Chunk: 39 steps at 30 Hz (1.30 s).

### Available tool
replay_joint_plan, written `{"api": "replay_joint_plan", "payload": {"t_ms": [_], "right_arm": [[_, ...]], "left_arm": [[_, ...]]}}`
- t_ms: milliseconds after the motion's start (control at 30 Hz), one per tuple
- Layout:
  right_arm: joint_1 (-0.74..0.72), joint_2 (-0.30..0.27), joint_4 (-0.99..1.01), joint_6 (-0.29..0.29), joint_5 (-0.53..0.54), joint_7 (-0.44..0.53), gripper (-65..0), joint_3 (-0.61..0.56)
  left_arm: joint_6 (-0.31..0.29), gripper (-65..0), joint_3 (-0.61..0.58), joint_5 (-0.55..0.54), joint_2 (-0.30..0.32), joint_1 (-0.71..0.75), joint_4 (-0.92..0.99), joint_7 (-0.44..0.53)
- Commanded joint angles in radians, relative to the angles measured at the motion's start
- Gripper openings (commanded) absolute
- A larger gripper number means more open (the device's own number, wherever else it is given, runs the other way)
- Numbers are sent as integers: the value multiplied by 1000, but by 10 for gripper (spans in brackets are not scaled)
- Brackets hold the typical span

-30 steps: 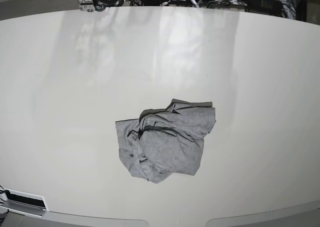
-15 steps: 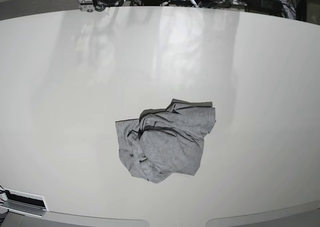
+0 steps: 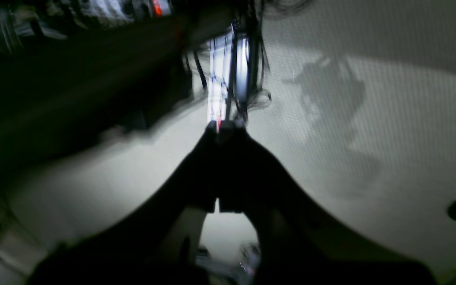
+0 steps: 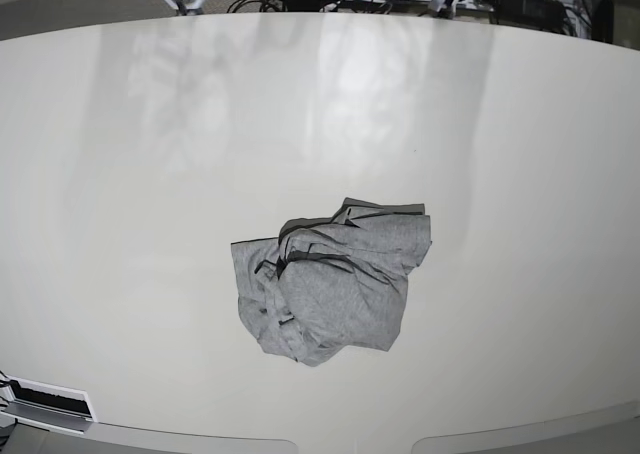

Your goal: Layout the t-shirt on the table in an organized manner, then fold the t-shirt properly

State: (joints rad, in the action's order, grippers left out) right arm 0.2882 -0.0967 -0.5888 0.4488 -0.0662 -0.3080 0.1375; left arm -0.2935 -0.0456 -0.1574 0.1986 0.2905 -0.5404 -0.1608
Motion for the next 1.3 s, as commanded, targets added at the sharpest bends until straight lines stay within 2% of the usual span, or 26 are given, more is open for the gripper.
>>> {"api": "replay_joint_plan", "payload": {"t_ms": [0,100,200,333,467,567,600,700,767,900,1000,1100,1200,1267], "right_arm": [[29,-4,-39,21,11,0,-650,-18],[119,-24,-149,53,12,-3,-650,-74],[213,-43,-273,98,12,-16,-650,-130],[345,-57,-467,81,60,-56,-650,-158],[478,-88,-708,109,169,-172,-650,-158],[581,-124,-912,105,228,-250,-650,-157],[617,-137,-983,98,224,-259,-650,-156],[738,-173,-1185,22,223,-262,-650,-156],[814,-201,-1310,-16,223,-266,-650,-156],[931,-241,-1543,-49,222,-307,-650,-142],[976,-244,-1696,-49,209,-322,-650,-98],[983,-244,-1767,-68,175,-318,-650,-35],[975,-244,-1767,-98,142,-275,-650,37],[948,-245,-1767,-98,140,-182,-650,80]], "left_arm": [[-9,-650,0,-13,27,30,-38,-6],[-37,-650,0,-56,58,97,-139,-49],[-51,-650,0,-147,90,161,-246,-134],[-48,-650,0,-214,145,254,-412,-195],[-55,-650,1,-223,196,365,-602,-251],[-54,-650,1,-222,239,446,-768,-311],[-48,-650,1,-222,258,472,-823,-333],[16,-650,19,-222,307,551,-977,-386],[16,-650,63,-223,320,607,-1070,-388],[-40,-650,200,-290,319,692,-1263,-428],[-64,-650,309,-348,320,716,-1399,-475],[-81,-650,401,-384,320,708,-1493,-476],[-82,-650,467,-448,320,677,-1556,-468],[-103,-650,487,-469,320,623,-1575,-469]]}}
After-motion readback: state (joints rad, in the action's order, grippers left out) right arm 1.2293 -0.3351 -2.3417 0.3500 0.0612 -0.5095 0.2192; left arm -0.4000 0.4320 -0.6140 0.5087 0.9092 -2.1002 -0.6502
